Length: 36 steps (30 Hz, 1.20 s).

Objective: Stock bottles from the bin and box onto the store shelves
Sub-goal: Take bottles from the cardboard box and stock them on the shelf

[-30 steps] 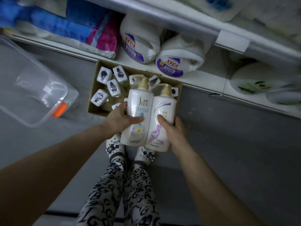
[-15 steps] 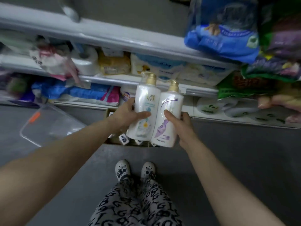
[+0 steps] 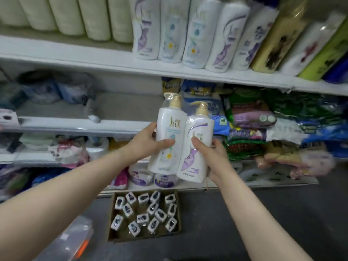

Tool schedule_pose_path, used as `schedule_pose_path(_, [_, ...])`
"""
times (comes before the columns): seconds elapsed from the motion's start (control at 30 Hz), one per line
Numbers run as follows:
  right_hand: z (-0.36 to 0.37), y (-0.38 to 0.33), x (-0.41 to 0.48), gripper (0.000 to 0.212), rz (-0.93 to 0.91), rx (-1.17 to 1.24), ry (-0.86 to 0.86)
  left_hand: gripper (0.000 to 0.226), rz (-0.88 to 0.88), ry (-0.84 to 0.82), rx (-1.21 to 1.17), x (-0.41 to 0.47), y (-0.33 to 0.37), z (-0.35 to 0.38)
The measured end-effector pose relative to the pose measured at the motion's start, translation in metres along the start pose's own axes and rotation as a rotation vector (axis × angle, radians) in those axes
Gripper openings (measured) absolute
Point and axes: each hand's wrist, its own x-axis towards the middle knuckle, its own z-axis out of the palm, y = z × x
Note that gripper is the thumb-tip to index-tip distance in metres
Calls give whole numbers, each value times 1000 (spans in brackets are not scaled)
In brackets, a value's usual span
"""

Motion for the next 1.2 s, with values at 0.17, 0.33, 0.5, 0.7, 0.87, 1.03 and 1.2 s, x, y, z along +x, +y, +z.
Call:
schedule_pose_path(0.17, [-3, -55, -15, 47, -142, 20, 25, 59, 163, 50, 109, 2, 51, -12])
schedule_pose_path(0.33, [-4, -89, -17, 37, -259, 47, 46, 66, 261, 66, 129, 5, 92, -17])
schedule_pose_path(0.5, [-9, -120, -6, 44, -351, 81, 18, 66, 318, 93, 116, 18, 121, -15])
schedule_pose_path(0.7, [-19, -158, 33, 44, -452, 40, -24, 68, 407, 184, 144, 47, 155, -9])
schedule_pose_path(0.87, [-24, -190, 71, 45, -563, 66, -96, 64, 459, 281, 177, 78, 182, -5])
schedule_pose_path(1.03, [-27, -206, 107, 53, -646, 26, -133, 69, 513, 335, 157, 103, 196, 0])
schedule_pose_path(1.2, [-28, -209, 132, 67, -689, -8, -174, 70, 527, 383, 112, 121, 194, 9])
